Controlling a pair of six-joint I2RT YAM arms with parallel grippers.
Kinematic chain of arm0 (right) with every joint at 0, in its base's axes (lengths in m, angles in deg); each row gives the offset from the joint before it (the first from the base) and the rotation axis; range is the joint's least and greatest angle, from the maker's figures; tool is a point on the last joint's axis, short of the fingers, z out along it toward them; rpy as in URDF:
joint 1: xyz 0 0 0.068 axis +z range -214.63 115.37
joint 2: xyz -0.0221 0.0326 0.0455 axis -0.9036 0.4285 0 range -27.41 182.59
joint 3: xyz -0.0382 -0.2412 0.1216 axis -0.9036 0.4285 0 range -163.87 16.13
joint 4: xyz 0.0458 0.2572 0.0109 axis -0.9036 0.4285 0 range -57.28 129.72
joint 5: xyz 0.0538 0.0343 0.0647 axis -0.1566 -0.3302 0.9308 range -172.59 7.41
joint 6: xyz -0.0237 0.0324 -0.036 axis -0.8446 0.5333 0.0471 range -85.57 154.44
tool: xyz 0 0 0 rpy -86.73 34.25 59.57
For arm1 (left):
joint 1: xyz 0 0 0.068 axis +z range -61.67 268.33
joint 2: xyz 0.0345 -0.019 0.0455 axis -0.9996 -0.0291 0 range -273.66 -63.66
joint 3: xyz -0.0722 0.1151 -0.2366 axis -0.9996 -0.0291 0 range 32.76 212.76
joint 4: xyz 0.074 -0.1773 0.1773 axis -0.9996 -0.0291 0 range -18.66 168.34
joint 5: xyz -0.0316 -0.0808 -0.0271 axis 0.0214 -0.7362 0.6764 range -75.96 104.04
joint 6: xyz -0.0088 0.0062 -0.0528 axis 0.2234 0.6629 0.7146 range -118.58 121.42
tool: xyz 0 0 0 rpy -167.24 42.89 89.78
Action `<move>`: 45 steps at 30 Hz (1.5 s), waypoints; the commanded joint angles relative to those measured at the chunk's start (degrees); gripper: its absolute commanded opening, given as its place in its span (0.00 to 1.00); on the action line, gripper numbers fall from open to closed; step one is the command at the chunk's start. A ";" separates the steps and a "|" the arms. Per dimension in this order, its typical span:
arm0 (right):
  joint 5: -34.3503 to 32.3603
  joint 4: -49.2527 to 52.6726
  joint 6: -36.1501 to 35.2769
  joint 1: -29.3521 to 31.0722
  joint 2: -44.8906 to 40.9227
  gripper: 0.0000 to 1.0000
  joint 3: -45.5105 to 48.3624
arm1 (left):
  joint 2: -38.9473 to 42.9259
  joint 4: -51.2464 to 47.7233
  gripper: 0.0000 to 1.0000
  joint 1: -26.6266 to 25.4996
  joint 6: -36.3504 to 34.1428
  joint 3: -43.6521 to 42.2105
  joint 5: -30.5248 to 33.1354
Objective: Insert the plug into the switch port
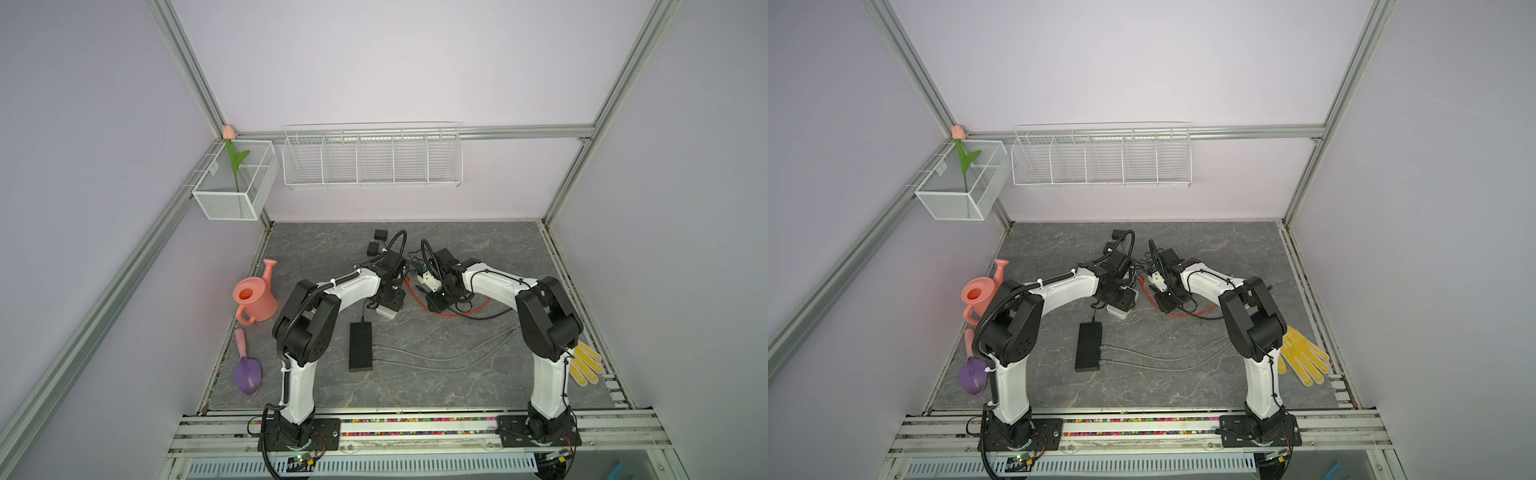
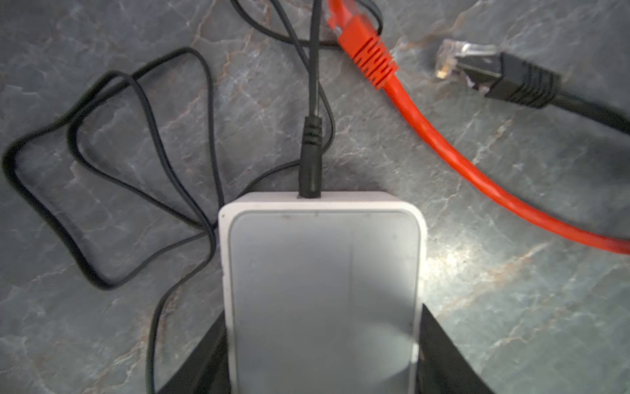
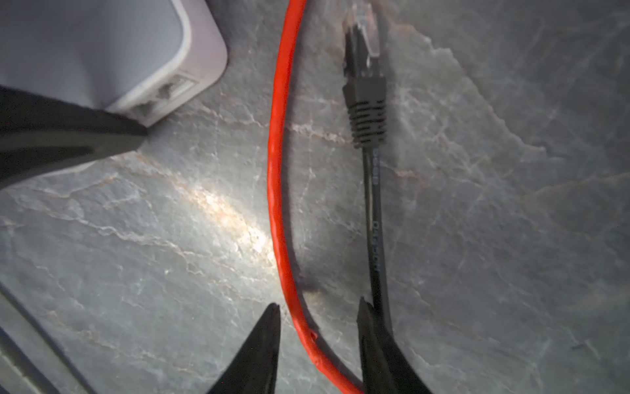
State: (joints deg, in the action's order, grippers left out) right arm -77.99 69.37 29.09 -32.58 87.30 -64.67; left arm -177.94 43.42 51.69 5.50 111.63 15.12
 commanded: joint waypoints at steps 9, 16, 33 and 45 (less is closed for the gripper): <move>-3.34 3.89 0.56 -0.88 4.19 0.34 -0.46 | -0.29 -6.38 0.18 1.26 1.98 -1.14 1.06; -9.80 8.48 1.30 -3.03 5.51 0.32 -2.96 | 2.55 -7.11 0.18 1.42 4.63 -3.47 1.91; -8.02 11.25 -0.44 -1.97 -1.77 0.31 0.56 | 5.39 -3.66 0.25 3.02 10.46 -5.02 -3.67; -3.56 10.59 -2.84 1.25 4.42 0.46 -11.27 | 11.92 -3.72 0.65 3.15 13.03 -5.60 -6.09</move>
State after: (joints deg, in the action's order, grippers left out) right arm -82.32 80.12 27.17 -31.02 88.63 -73.65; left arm -170.14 40.04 54.36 17.04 106.47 10.73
